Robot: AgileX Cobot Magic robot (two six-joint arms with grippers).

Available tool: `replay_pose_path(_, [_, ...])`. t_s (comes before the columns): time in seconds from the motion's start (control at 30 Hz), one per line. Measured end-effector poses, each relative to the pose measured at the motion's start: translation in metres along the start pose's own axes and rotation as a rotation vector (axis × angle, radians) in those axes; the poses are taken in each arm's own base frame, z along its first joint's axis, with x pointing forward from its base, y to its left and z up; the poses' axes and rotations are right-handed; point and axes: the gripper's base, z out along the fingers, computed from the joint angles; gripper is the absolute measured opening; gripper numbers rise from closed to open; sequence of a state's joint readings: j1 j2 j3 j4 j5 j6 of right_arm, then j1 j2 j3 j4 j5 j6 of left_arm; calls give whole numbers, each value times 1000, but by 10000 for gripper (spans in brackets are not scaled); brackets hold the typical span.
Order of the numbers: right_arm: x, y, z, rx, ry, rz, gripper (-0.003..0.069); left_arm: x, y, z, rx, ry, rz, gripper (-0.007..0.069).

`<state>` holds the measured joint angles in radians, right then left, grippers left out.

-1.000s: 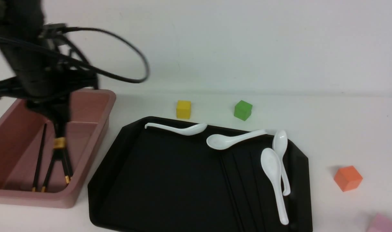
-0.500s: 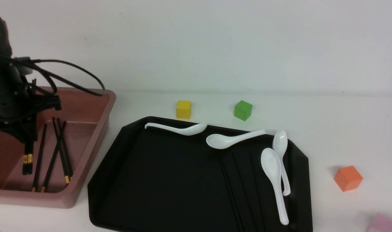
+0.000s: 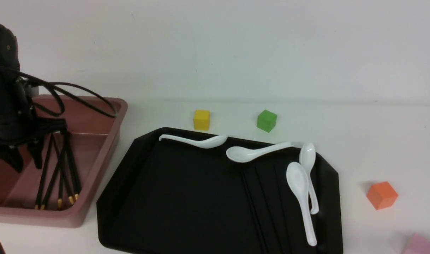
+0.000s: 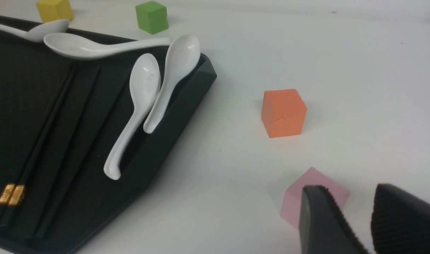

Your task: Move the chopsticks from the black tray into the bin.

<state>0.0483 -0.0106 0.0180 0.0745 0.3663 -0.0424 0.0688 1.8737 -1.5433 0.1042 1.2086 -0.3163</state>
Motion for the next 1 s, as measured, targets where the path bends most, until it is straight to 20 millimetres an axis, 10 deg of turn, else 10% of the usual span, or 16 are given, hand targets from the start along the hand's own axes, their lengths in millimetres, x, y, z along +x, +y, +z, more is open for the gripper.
replay_pose_path(0.23, [0, 0, 0, 0, 0, 0, 239, 33, 9, -73, 127, -138, 0, -13])
replay_pose_path(0.5, [0, 0, 0, 0, 0, 1, 239, 130, 37, -126, 217, -296, 51, -13])
replay_pose_path(0.8, [0, 0, 0, 0, 0, 1, 239, 245, 50, -111, 505, -639, 87, -13])
replay_pose_path(1.0, [0, 0, 0, -1, 0, 2, 239, 284, 57, -86, 616, -923, 43, -13])
